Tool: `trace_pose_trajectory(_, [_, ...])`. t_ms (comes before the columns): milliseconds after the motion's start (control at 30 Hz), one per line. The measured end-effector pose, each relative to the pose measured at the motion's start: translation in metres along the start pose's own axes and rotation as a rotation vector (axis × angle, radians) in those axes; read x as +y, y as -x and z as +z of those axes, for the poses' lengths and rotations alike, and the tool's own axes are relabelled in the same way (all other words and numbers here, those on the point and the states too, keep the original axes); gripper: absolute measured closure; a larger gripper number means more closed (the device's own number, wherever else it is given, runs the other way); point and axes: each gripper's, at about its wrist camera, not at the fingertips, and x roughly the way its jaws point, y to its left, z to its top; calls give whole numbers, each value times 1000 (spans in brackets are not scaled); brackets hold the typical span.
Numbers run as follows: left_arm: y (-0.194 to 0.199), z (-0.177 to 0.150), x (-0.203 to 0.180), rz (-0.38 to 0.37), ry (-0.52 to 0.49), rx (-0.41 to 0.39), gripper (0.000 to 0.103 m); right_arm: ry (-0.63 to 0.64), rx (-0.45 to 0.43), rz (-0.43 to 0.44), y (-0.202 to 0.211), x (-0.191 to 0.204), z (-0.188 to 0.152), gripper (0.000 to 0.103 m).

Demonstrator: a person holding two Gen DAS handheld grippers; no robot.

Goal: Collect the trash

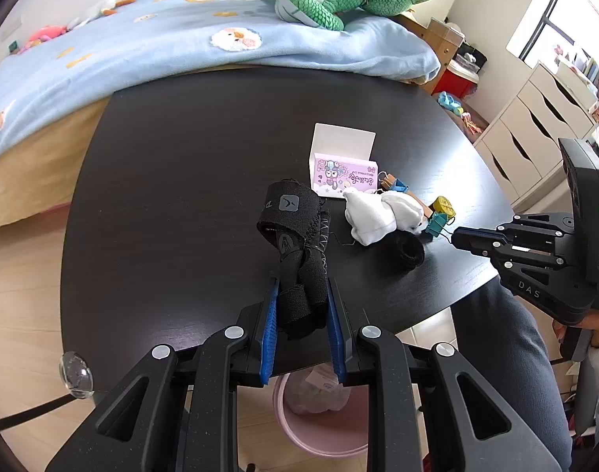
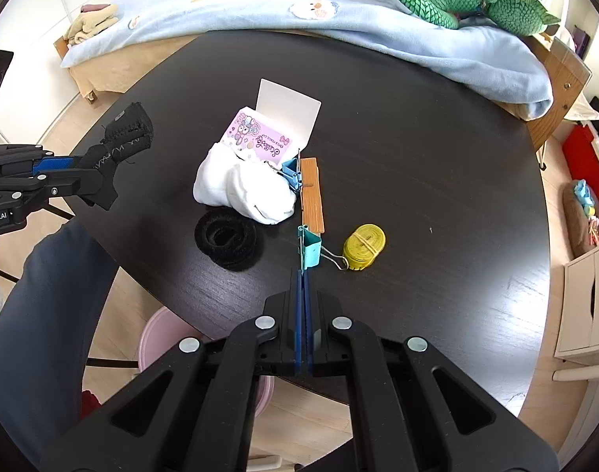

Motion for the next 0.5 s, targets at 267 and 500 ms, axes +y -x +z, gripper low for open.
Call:
trace_pose_trajectory(267, [5,-1,0,-4,-3,-8,81,-27,-26,17,9,-3,-2,102])
trace_pose_trajectory(500, [16,-4,-7,-5,-32,-23,81,-36,-61,33,28,0,-5,102])
